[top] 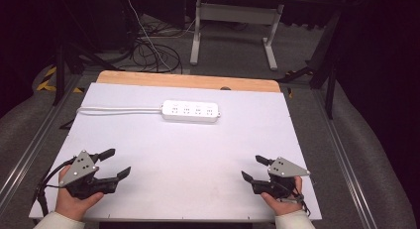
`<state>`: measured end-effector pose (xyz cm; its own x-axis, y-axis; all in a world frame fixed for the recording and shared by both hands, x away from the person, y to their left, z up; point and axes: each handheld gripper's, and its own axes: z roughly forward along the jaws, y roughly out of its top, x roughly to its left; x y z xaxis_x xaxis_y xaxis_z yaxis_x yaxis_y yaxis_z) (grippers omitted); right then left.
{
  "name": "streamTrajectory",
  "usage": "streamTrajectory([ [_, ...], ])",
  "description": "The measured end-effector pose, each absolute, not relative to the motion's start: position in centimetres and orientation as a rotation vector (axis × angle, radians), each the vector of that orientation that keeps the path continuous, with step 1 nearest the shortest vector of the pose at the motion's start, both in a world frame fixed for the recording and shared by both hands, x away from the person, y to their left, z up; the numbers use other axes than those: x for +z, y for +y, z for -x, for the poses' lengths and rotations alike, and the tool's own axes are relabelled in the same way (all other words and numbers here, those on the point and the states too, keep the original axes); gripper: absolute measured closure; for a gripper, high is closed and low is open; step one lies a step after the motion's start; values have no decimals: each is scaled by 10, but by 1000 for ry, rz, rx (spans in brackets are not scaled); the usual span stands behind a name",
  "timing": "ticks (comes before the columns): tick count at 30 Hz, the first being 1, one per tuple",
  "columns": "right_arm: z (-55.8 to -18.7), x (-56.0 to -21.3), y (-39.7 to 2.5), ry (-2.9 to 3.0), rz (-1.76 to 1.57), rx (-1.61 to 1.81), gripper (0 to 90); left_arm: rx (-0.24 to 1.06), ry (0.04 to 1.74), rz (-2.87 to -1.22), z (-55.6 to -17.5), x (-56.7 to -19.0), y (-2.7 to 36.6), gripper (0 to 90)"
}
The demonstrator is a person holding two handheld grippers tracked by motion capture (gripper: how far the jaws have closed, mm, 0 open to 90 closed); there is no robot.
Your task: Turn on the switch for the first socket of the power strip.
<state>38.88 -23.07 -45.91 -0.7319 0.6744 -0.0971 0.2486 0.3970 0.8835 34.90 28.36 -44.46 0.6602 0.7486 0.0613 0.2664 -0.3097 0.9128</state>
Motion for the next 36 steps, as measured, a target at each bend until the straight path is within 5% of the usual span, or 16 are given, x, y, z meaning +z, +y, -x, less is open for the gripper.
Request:
streamTrajectory([
  [10, -388, -459, -231, 2215, -791, 1290, 287, 521, 826, -1922, -356, -430, 281, 328],
  [36, -387, -460, -232, 2208, -788, 1291, 283, 516, 798, -1942, -400, -379, 257, 306],
])
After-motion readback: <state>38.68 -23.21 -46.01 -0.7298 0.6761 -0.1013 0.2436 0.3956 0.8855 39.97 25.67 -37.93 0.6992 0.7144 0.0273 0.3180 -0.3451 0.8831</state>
